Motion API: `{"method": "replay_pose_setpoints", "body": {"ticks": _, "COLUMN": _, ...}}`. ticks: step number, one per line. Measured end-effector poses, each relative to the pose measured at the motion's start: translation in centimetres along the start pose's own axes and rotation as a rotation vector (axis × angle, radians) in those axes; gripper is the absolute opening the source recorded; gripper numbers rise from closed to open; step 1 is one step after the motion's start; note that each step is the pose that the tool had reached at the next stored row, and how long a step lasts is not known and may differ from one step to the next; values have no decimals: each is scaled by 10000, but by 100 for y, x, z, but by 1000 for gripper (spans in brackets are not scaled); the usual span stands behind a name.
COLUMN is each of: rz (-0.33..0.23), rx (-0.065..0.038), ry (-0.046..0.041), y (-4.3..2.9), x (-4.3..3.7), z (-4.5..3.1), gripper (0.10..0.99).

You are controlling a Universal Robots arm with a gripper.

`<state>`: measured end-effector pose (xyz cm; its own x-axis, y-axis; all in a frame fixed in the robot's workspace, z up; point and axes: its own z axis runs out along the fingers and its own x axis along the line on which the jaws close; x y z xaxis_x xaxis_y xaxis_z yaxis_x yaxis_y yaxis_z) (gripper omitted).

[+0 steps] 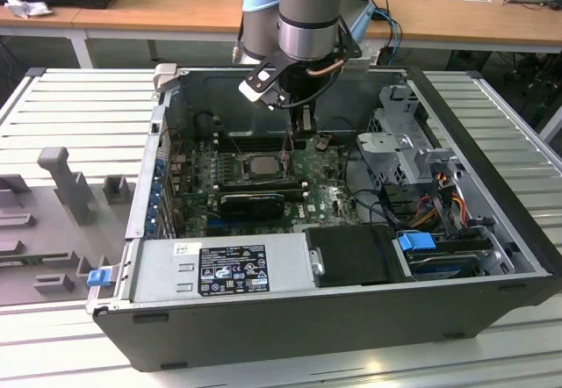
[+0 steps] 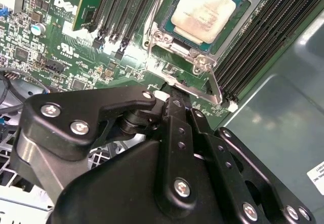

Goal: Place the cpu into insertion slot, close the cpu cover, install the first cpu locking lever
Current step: 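Place the cpu into insertion slot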

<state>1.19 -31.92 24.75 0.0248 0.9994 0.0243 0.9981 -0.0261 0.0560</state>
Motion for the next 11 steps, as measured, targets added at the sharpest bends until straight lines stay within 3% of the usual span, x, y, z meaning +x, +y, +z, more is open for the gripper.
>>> {"method": "replay_pose_setpoints", "body": {"ticks": 11, "rz": -1, "rx": -1, "ry": 1, "y": -85, "x": -2, "z": -4, "gripper": 106}}
